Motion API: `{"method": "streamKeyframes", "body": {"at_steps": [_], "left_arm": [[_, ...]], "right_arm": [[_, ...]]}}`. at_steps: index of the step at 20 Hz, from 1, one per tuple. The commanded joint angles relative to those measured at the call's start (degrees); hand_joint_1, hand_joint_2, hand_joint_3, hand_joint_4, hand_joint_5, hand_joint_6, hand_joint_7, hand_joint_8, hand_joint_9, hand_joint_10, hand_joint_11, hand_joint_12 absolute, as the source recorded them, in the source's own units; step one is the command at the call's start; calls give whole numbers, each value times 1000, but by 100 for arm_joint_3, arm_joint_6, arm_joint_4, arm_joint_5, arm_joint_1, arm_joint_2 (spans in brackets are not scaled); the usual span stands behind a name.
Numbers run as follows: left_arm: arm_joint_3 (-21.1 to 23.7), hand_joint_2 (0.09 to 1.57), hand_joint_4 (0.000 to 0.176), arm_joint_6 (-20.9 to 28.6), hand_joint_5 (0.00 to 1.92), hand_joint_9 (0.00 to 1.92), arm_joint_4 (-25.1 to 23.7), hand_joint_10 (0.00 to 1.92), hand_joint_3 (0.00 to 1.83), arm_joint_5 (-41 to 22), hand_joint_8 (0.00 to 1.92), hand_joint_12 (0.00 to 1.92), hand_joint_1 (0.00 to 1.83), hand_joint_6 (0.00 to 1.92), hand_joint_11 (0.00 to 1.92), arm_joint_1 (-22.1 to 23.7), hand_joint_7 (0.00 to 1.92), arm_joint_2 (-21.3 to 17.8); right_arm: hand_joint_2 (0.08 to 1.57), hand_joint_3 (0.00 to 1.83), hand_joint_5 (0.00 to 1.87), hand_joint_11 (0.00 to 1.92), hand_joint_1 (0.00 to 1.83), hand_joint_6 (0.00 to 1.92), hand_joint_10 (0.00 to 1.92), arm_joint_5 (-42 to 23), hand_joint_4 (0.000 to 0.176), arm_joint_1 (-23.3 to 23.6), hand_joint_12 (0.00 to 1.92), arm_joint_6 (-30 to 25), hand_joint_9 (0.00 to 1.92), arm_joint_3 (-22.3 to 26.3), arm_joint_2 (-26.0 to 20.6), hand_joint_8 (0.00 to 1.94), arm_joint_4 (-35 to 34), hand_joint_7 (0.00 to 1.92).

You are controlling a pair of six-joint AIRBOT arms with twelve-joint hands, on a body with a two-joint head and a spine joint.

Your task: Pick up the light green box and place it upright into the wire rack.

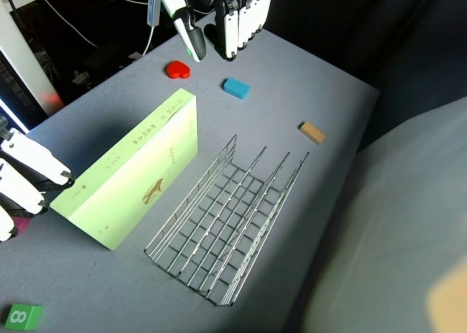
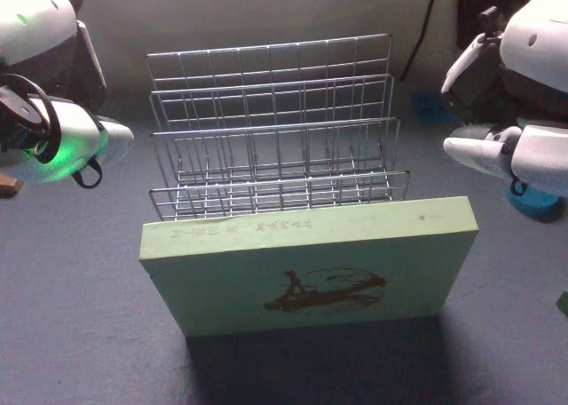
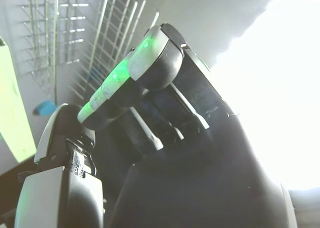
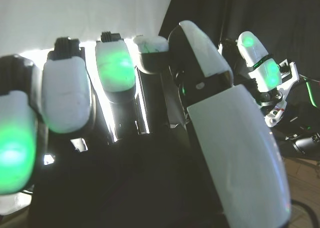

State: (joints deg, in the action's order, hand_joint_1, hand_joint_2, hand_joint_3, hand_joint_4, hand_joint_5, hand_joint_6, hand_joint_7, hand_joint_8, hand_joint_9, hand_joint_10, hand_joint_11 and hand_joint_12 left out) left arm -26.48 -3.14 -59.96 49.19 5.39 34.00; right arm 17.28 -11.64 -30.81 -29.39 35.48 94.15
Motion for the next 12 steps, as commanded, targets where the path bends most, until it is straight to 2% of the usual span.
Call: {"method": "streamKeyframes", "body": {"at_steps": [1, 2, 9, 11, 12], "left_arm": [[7, 1155, 76, -14, 139, 17, -414, 44, 118, -167, 50, 281, 191, 58, 0, 75, 93, -25], [5, 1205, 77, -14, 156, 28, -413, 8, 25, -167, 9, 257, 181, 13, 0, 78, 107, -25], [-15, 1216, 77, -14, 160, 34, -382, 1, 4, -170, 2, 241, 185, 0, 0, 73, 120, -25], [-19, 1216, 77, -14, 159, 36, -382, 2, 3, -187, 2, 240, 185, 0, 0, 78, 119, -25], [-9, 1216, 76, -14, 176, 37, -382, 2, 3, -186, 6, 239, 184, 7, 0, 74, 130, -25]], "right_arm": [[956, 176, 86, 0, 48, 42, 50, 101, 90, 107, 582, 17, 75, 20, 16, 47, 179, 140], [1028, 30, 100, 0, 43, 4, 7, 101, 92, 113, 554, 19, 90, 21, 19, 3, 190, 157], [1032, 13, 102, 0, 45, 2, 5, -141, 90, 239, 548, 23, 96, 19, 138, 1, 219, 159], [1028, 9, 101, 0, 66, 1, 5, -61, 83, 283, 552, 23, 99, 18, 279, 1, 218, 159], [1019, 3, 99, 0, 137, 0, 4, 23, 76, 292, 552, 23, 98, 18, 395, 0, 215, 158]]}}
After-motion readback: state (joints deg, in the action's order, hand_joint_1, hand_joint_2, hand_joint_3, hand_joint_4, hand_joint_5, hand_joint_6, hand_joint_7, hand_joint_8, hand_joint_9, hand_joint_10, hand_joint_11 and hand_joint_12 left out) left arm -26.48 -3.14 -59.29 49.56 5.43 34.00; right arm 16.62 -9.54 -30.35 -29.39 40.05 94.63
